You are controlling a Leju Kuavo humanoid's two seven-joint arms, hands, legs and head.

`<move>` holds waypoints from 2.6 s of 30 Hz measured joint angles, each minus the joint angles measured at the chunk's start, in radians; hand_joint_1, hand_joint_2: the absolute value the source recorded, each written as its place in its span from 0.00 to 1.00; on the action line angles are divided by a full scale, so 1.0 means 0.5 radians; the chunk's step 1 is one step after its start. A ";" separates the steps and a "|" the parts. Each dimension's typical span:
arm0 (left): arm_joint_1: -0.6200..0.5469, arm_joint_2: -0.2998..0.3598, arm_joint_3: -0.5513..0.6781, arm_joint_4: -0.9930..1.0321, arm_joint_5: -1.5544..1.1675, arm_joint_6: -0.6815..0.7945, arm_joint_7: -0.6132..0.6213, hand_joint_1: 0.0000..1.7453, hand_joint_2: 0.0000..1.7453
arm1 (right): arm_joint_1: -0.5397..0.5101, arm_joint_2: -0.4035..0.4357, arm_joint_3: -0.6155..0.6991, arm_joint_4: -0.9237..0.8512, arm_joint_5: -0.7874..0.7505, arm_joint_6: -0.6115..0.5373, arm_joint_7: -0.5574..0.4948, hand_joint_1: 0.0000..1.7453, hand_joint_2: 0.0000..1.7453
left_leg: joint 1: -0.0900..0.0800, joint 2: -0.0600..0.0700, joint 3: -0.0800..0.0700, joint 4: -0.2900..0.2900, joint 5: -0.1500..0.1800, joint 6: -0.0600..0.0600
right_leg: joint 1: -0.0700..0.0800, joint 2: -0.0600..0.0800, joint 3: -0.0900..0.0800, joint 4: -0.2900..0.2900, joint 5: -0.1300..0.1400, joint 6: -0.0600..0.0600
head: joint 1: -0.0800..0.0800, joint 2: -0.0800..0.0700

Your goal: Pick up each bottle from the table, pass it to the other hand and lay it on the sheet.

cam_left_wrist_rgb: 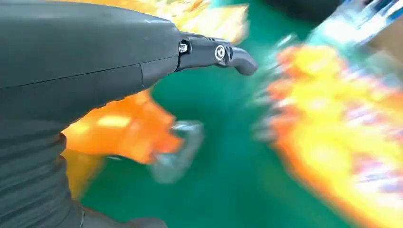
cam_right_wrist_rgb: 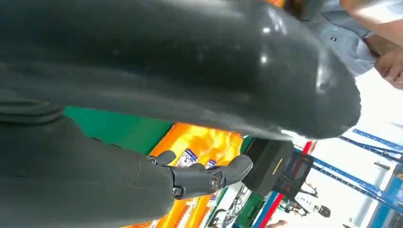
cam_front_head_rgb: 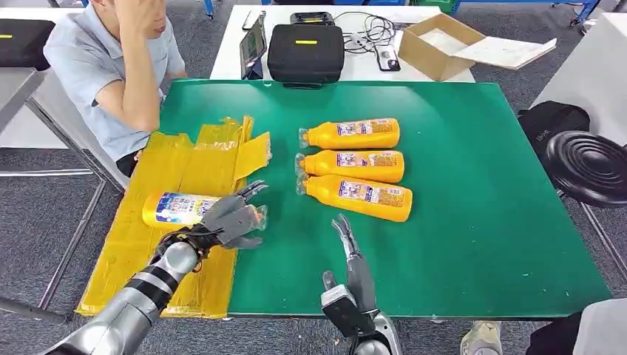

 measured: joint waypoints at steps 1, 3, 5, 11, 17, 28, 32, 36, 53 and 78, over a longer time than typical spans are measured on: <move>0.035 0.002 0.024 -0.095 0.100 -0.018 -0.025 0.00 1.00 | -0.001 -0.005 0.007 0.002 -0.006 -0.011 -0.001 0.00 0.00 | 0.000 0.000 0.000 0.000 0.000 0.000 | 0.000 0.000 0.000 0.000 0.000 0.000 | 0.000 0.000; 0.110 0.009 0.064 -0.273 0.299 -0.064 -0.076 0.00 1.00 | -0.001 -0.014 0.013 0.002 -0.021 -0.029 0.000 0.00 0.00 | 0.000 0.000 -0.001 0.000 0.000 0.000 | 0.000 0.000 -0.001 0.000 0.000 0.000 | 0.000 0.000; 0.200 0.017 0.105 -0.478 0.468 -0.083 -0.160 0.00 1.00 | -0.001 -0.025 0.024 0.002 -0.035 -0.044 -0.001 0.00 0.00 | 0.000 0.001 -0.001 0.000 0.000 0.000 | 0.000 0.000 -0.002 0.000 0.000 0.000 | 0.000 0.000; 0.461 0.022 0.247 -1.038 0.860 -0.096 -0.317 0.00 1.00 | -0.001 -0.053 0.051 0.002 -0.049 -0.073 0.000 0.00 1.00 | 0.000 0.001 -0.002 0.000 0.000 0.000 | 0.000 0.000 -0.003 0.000 0.000 0.000 | 0.000 0.000; 0.598 -0.041 0.353 -1.376 1.106 -0.042 -0.403 0.00 1.00 | -0.005 -0.072 0.072 0.002 -0.006 -0.136 0.000 0.00 1.00 | 0.000 0.001 -0.001 0.000 0.000 0.000 | 0.000 0.000 -0.003 -0.001 0.000 0.000 | 0.001 0.000; 0.818 -0.148 0.352 -1.607 1.132 0.120 -0.377 0.00 1.00 | -0.049 -0.185 -0.168 0.019 1.067 -0.497 0.303 0.00 1.00 | -0.001 -0.001 -0.001 0.000 0.000 0.000 | -0.001 -0.001 -0.003 -0.001 0.000 0.000 | -0.001 0.000; 0.846 -0.150 0.353 -1.607 1.081 0.193 -0.344 0.00 1.00 | -0.090 -0.287 -0.357 0.066 1.193 -0.493 0.443 0.00 1.00 | -0.001 -0.005 -0.002 0.000 0.000 0.001 | -0.001 -0.004 -0.001 -0.001 0.000 0.000 | 0.000 0.000; 0.847 -0.152 0.349 -1.608 1.070 0.201 -0.333 0.00 1.00 | -0.094 -0.306 -0.407 0.091 1.215 -0.493 0.442 0.00 1.00 | -0.001 -0.004 -0.001 0.000 0.000 0.001 | -0.001 -0.004 -0.001 -0.001 0.001 0.001 | -0.001 0.000; 0.836 -0.196 0.290 -1.588 0.762 0.793 -0.268 0.00 1.00 | -0.416 -0.428 -0.616 0.649 1.408 -0.242 0.758 0.00 1.00 | -0.002 -0.003 0.003 0.001 0.001 0.003 | -0.003 -0.003 0.000 -0.001 0.002 0.003 | -0.001 0.000; 0.666 -0.198 0.116 -1.451 0.814 0.672 -0.217 0.00 1.00 | -0.829 -0.371 -0.568 1.299 1.588 -0.317 0.542 0.00 1.00 | -0.001 0.007 0.017 0.000 0.009 0.007 | 0.000 0.005 0.009 -0.003 0.017 0.000 | 0.000 0.000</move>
